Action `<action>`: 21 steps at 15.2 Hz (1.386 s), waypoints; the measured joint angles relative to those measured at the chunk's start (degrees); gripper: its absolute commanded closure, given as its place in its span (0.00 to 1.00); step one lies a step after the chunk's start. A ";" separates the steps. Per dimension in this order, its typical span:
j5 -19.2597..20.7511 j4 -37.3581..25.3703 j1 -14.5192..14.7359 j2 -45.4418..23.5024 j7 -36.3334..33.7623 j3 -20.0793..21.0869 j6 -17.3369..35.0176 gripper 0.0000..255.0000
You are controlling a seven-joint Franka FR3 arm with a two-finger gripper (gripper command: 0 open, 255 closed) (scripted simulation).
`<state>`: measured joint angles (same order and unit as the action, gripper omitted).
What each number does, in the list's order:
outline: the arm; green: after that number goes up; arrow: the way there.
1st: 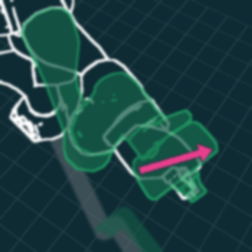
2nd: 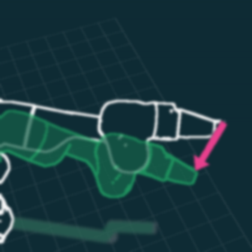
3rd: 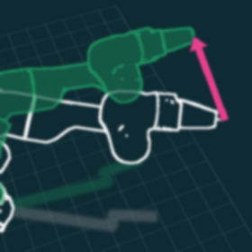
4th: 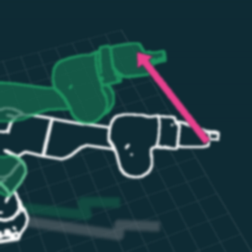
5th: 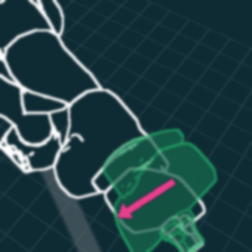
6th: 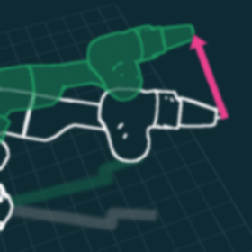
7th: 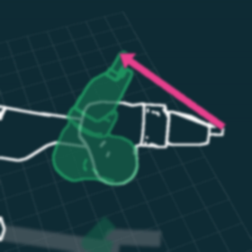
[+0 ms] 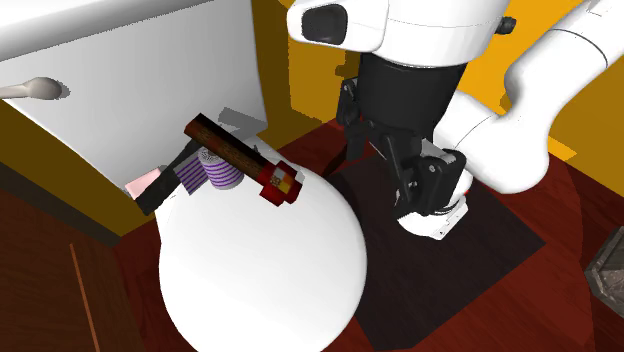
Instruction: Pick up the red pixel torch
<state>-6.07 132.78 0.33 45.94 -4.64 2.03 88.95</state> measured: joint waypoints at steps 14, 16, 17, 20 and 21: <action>7.30 19.92 -9.36 3.25 -0.80 -4.97 28.80 0.00; 8.52 22.12 -11.20 1.93 -0.91 -6.10 34.42 0.00; 9.18 24.08 -12.22 1.93 -0.89 -6.77 37.44 0.00; 10.69 26.53 -14.82 -1.40 -1.59 -8.12 46.41 0.00; 11.28 27.25 -15.86 -2.37 -1.45 -8.90 49.23 0.00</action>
<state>5.21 160.03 -15.54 43.57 -6.09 -6.87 138.18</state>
